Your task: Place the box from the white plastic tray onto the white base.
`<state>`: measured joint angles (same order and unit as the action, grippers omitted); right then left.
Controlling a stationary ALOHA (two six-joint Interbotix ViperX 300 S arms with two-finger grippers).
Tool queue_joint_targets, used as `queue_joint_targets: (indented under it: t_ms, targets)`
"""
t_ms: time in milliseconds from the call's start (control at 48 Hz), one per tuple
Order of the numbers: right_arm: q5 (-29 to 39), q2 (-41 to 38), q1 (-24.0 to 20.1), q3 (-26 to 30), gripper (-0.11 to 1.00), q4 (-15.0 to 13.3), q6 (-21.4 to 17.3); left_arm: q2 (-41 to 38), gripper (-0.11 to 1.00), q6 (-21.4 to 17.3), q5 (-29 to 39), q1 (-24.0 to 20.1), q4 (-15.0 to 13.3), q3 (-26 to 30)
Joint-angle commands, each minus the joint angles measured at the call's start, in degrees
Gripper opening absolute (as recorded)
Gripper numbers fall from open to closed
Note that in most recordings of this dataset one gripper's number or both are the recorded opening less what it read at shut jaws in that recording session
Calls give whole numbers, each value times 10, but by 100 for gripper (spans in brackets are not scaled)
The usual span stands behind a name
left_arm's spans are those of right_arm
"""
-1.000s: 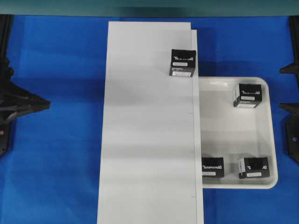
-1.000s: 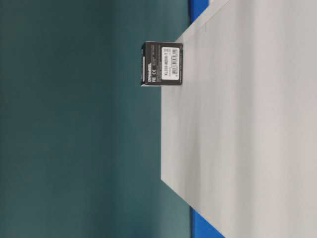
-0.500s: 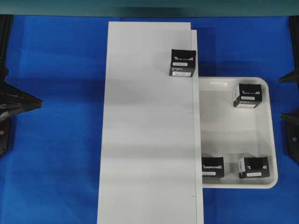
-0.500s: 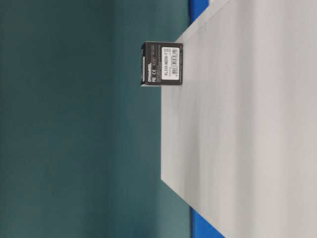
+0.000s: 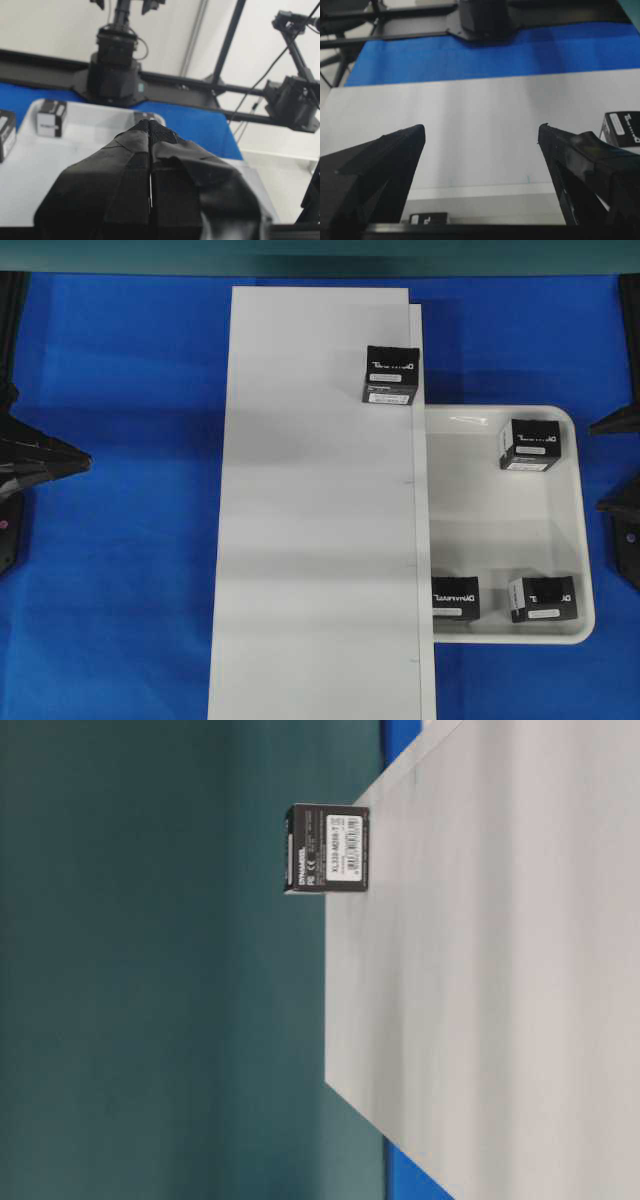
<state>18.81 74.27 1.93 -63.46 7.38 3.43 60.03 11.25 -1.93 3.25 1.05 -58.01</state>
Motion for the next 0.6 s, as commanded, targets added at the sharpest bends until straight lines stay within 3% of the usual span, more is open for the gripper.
queue_joint_targets:
  t_ms: [0,583]
  targets:
    - [-3,2,0,4,98,3,0,-2,-7,0,-4,1,2,8]
    - [6,18,-1,3,98,3,-1,-2,-7,1,-4,1,1,4]
